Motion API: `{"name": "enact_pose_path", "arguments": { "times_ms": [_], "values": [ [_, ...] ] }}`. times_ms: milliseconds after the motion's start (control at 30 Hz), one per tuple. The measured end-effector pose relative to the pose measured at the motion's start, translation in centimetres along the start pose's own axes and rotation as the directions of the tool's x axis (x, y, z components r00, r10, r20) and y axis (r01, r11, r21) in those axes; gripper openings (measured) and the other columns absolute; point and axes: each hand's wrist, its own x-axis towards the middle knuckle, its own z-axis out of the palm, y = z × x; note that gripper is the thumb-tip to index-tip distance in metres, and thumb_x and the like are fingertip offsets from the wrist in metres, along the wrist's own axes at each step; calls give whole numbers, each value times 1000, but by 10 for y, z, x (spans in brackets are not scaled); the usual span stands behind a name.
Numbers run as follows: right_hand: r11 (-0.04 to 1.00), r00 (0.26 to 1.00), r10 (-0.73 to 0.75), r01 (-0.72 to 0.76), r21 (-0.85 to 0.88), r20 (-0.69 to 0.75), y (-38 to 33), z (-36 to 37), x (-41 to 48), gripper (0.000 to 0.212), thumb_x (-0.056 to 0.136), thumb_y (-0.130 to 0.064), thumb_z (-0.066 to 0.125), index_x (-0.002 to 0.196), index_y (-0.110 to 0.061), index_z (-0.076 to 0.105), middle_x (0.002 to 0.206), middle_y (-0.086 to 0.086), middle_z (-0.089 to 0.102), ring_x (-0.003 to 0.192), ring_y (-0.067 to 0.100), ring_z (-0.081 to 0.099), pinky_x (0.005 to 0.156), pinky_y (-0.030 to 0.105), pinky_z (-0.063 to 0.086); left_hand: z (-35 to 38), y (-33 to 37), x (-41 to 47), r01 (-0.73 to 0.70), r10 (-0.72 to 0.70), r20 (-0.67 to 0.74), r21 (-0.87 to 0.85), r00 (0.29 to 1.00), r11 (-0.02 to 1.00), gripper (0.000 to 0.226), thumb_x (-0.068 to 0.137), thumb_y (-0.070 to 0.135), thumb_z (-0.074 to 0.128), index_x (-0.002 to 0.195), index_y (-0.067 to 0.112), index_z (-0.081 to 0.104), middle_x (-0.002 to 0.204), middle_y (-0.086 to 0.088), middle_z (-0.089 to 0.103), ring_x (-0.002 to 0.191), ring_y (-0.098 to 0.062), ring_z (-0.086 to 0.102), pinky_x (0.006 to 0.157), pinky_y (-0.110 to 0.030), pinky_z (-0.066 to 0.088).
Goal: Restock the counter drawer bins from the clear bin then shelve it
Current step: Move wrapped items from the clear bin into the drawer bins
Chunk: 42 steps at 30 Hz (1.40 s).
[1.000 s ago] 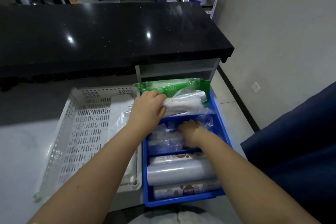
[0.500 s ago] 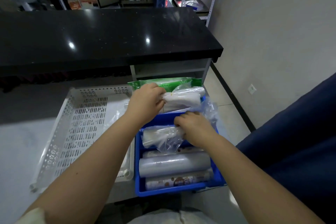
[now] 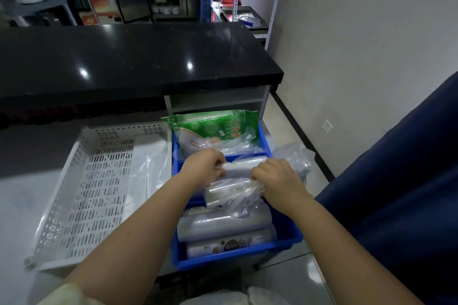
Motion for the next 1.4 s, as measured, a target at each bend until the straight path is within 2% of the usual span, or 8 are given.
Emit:
{"name": "enact_pose_path", "arguments": {
  "times_ms": [233,400,600,700,933,1067,1233,1400],
  "values": [
    [999,998,41,-40,-22,54,-3,9,6,49,37,16,69,77,-11,65,71,3,63,67,28,57,57,35,41,-5,-17,-10,-26,21,-170,-28,985,999,38,83,30,70,120,24,60,120,1,61,112,-20,54,93,-41,47],
    [996,986,87,-84,-27,141,-8,26,41,41,63,9,66,95,-15,63,91,4,66,89,29,54,71,35,31,-33,-27,-36,-117,97,-398,-27,912,993,34,84,48,62,110,25,65,109,5,66,103,-16,57,85,-35,49],
    [991,860,129,-134,-25,493,-28,65,79,31,80,-8,59,106,-25,57,106,8,64,92,30,58,68,33,40,-4,-30,-50,16,-12,-50,79,999,997,58,72,56,69,123,28,59,124,5,60,116,-18,51,93,-36,46],
    [987,794,117,-158,16,597,-23,76,75,37,83,-11,58,115,-29,56,115,5,63,98,27,59,77,35,45,18,-28,-43,53,-51,-19,151,999,987,51,77,52,67,121,29,60,121,3,62,114,-20,52,88,-36,44],
    [951,867,264,-308,38,423,9,54,52,44,76,-29,75,116,-32,58,122,-4,61,109,21,54,93,38,44,31,-29,-32,96,-88,-43,268,995,959,26,82,37,61,104,27,69,101,2,70,95,-22,61,82,-33,46],
    [908,779,328,-417,50,534,11,55,37,29,85,-26,63,115,-28,59,116,4,62,99,24,58,86,36,51,35,-27,-34,92,-93,-12,284,996,954,23,87,30,58,105,22,69,102,-2,68,96,-25,58,86,-37,45],
    [941,815,272,-336,35,511,5,39,44,40,83,-29,67,121,-30,57,124,1,60,110,24,55,92,38,47,28,-21,-40,93,-89,-25,297,996,950,26,88,28,56,111,20,64,110,-3,64,102,-26,56,86,-38,43],
    [978,975,63,-103,183,212,-28,17,70,28,84,-24,69,111,-22,64,112,-1,64,109,22,52,94,41,42,2,-23,-63,192,-151,-152,305,977,933,33,87,36,57,117,23,59,118,-1,60,112,-25,51,91,-40,36]
  ]
}}
